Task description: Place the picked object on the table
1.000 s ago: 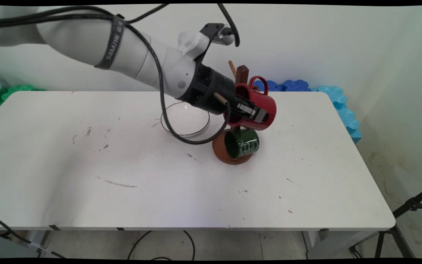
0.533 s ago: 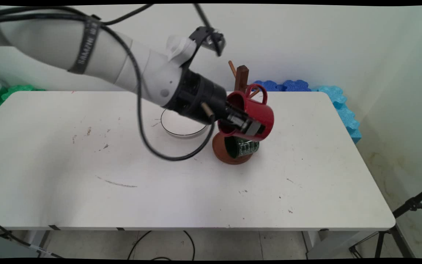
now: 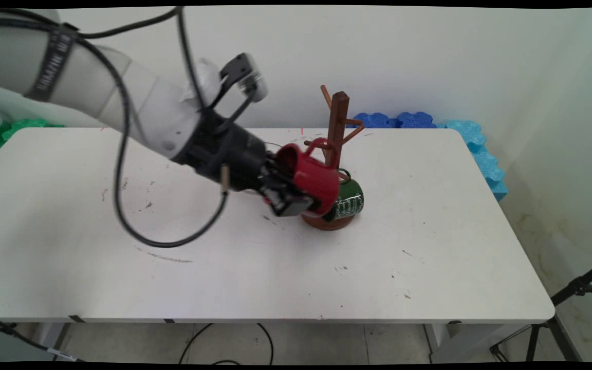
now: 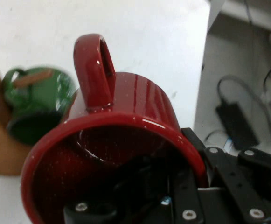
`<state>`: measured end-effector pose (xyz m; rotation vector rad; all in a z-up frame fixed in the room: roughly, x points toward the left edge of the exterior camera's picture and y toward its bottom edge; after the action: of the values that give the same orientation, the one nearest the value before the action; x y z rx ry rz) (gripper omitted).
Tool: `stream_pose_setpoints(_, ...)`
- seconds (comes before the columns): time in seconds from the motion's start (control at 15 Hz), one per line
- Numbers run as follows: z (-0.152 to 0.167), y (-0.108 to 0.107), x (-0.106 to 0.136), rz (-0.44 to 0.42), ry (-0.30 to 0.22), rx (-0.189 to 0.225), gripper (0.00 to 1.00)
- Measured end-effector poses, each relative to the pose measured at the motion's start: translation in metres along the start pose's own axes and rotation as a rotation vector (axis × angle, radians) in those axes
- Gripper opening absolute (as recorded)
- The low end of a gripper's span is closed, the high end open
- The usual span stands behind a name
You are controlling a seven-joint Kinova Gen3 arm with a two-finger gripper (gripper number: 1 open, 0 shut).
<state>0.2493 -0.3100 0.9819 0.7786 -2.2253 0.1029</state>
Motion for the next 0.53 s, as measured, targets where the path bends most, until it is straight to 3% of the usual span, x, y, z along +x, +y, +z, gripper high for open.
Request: stream_pose_setpoints(0.53, -0.033, -0.030, -0.025, 0.173, -0.205, 0.079, 0.00)
